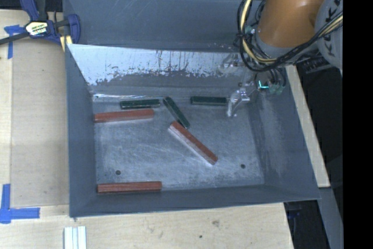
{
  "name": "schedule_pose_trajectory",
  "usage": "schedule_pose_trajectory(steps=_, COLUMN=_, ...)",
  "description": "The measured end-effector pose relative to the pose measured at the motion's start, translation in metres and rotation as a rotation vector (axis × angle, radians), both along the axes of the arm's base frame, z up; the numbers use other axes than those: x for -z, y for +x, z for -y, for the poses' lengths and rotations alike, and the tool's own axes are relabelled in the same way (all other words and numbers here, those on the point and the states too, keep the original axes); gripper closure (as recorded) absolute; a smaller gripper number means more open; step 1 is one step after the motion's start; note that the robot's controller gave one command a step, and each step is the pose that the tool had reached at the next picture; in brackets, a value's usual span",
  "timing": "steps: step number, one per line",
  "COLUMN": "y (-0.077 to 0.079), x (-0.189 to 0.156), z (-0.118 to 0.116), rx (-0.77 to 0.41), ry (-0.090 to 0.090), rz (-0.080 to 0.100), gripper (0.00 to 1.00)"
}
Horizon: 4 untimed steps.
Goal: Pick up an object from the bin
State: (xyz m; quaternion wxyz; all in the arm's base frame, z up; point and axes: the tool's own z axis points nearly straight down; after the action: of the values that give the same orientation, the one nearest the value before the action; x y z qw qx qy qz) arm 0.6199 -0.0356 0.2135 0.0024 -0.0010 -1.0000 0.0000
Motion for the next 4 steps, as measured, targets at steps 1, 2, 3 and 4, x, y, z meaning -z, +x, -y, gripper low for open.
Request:
schedule_pose_trajectory(steps=1, y=0.001, x=-0.005, z=0.0, rx=0.0, ry=0.0, rz=0.008, gripper=0.0)
schedule_pose_trajectory(steps=2, y=-0.017, x=0.036, z=-0.034, rx=-0.063, ry=-0.002, rz=0.013, gripper=0.0)
schedule_pose_trajectory(steps=3, y=-0.015, x=0.095, z=-0.063, rx=-0.095, ry=0.001, rz=0.013, gripper=0.0)
schedule_pose_trajectory(steps=4, y=0.008, x=0.135, z=-0.053, rx=0.022, ry=-0.001, rz=0.032, gripper=1.0)
